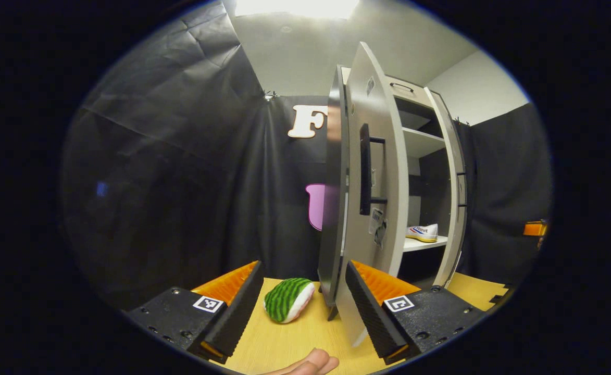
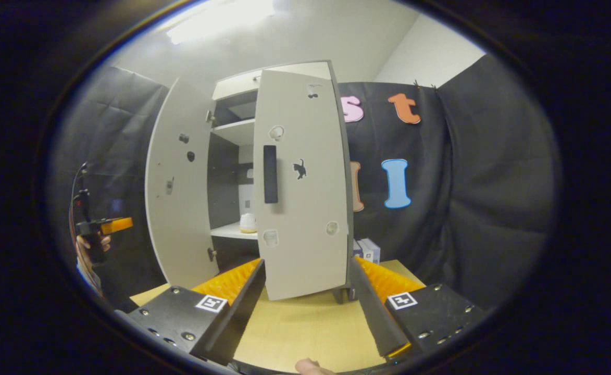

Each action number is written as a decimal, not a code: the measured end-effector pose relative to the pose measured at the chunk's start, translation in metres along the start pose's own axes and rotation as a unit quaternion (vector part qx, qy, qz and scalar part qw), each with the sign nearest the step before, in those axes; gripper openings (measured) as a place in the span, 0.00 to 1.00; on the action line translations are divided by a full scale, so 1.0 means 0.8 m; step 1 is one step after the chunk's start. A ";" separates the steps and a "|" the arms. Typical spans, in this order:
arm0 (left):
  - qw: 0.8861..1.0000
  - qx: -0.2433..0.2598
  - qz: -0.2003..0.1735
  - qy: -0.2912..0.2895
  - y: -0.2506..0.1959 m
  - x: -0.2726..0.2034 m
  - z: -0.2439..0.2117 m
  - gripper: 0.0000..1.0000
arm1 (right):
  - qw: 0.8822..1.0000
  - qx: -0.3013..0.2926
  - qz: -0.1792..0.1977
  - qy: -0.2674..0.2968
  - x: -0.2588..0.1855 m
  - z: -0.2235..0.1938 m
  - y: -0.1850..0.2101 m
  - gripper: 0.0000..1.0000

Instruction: Grab one shoe with the right hand and put it into the shoe cabinet, grab the other shoe with the left hand and put it into the shoe cabinet; then close the right door with the right hand and the left door with the left hand.

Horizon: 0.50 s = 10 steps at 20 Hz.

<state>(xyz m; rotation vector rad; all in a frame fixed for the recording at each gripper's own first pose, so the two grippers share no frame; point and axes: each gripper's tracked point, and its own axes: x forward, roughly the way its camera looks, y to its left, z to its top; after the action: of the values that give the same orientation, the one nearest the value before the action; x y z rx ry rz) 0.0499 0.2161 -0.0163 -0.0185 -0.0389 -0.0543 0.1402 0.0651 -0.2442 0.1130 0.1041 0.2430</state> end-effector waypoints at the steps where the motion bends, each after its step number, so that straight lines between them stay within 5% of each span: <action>1: 1.000 0.001 0.005 0.003 0.001 0.007 0.004 0.93 | 1.000 -0.006 0.000 -0.002 -0.012 -0.006 0.002 0.96; 10: 1.000 -0.021 -0.002 0.018 -0.012 0.085 0.078 0.96 | 0.999 -0.020 -0.016 -0.027 -0.073 -0.006 -0.003 0.96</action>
<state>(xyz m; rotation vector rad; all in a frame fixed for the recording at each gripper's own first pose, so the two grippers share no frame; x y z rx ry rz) 0.1151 0.2037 0.0491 -0.0584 -0.0014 -0.0601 0.0837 0.0486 -0.2437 0.0781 0.0481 0.2093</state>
